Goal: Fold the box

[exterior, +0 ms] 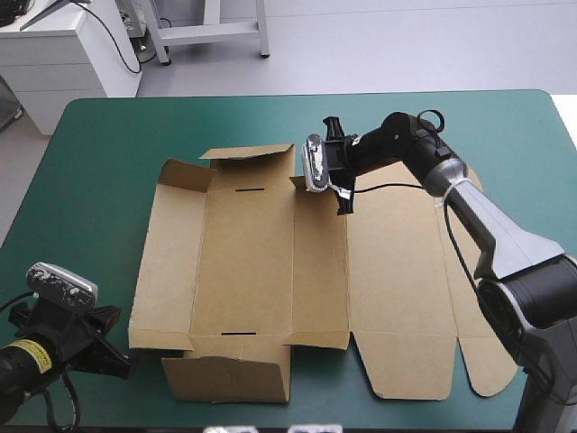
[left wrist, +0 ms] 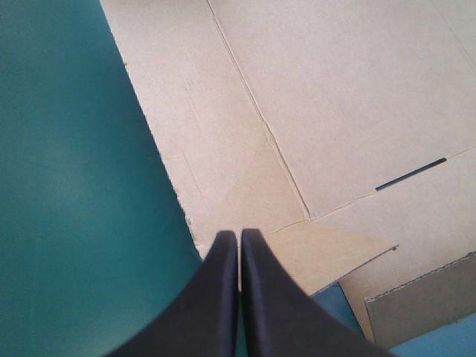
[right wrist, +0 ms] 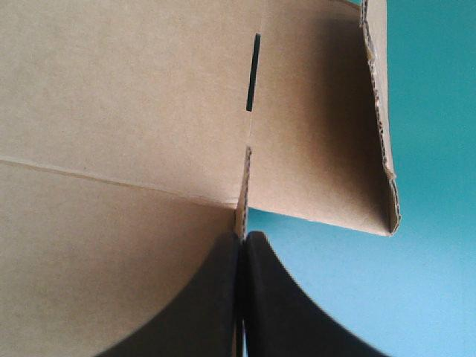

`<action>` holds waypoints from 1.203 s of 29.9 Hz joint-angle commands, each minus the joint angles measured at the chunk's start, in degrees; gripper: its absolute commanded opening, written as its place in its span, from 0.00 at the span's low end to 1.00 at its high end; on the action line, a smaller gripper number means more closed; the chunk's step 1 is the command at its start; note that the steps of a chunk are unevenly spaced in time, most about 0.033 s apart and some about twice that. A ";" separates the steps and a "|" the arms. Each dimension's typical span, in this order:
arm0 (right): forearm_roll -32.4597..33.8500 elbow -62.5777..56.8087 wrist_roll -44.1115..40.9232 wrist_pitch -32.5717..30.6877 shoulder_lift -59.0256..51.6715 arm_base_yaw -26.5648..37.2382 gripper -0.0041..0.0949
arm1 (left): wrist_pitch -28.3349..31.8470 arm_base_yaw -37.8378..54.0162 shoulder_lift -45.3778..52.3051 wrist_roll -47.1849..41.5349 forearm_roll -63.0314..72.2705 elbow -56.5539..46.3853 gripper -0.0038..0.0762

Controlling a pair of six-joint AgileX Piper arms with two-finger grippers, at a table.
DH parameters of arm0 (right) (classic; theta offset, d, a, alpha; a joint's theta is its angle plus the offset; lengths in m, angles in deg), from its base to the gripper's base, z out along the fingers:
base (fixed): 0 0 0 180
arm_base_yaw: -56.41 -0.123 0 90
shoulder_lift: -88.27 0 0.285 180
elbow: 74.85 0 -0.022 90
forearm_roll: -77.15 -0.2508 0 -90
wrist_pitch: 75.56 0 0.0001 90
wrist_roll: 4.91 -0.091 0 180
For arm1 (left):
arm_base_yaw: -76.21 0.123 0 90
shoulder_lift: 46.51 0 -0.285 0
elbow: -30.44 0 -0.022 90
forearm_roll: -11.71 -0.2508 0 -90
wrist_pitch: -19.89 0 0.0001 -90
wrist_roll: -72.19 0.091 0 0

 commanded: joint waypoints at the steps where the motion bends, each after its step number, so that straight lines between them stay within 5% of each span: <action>1: -2.64 1.84 -0.99 1.74 -3.15 -0.10 0.05 | 3.72 -0.08 -0.47 -0.32 -0.43 1.93 0.04; 4: -2.53 1.84 -0.98 1.74 -3.15 -0.10 0.17 | 3.72 -0.08 -0.47 -0.32 -0.83 1.93 0.04; 10: -2.39 1.84 -0.98 2.29 -3.15 -0.10 0.57 | 3.72 -0.08 -0.47 -0.32 -0.83 1.93 0.04; 13: -2.39 1.84 -2.68 3.42 -3.25 -0.10 0.62 | 3.72 -0.08 -0.47 -0.32 -0.83 1.93 0.04; 18: -1.92 1.95 -10.34 4.19 -4.30 -0.10 0.50 | 3.94 -0.08 -0.47 0.00 -0.60 1.93 0.04; 24: 3.71 1.95 -21.77 4.18 -7.26 -0.10 0.05 | 7.13 -0.08 -0.47 0.00 -0.60 1.93 0.04; 29: 14.83 1.95 -40.75 2.99 -10.47 -0.10 0.03 | 9.14 -0.08 -0.47 0.00 -0.60 1.93 0.04; 36: 29.94 1.85 -67.44 -7.20 -15.06 -0.10 0.03 | 11.24 -0.08 -0.47 0.00 -2.00 1.93 0.04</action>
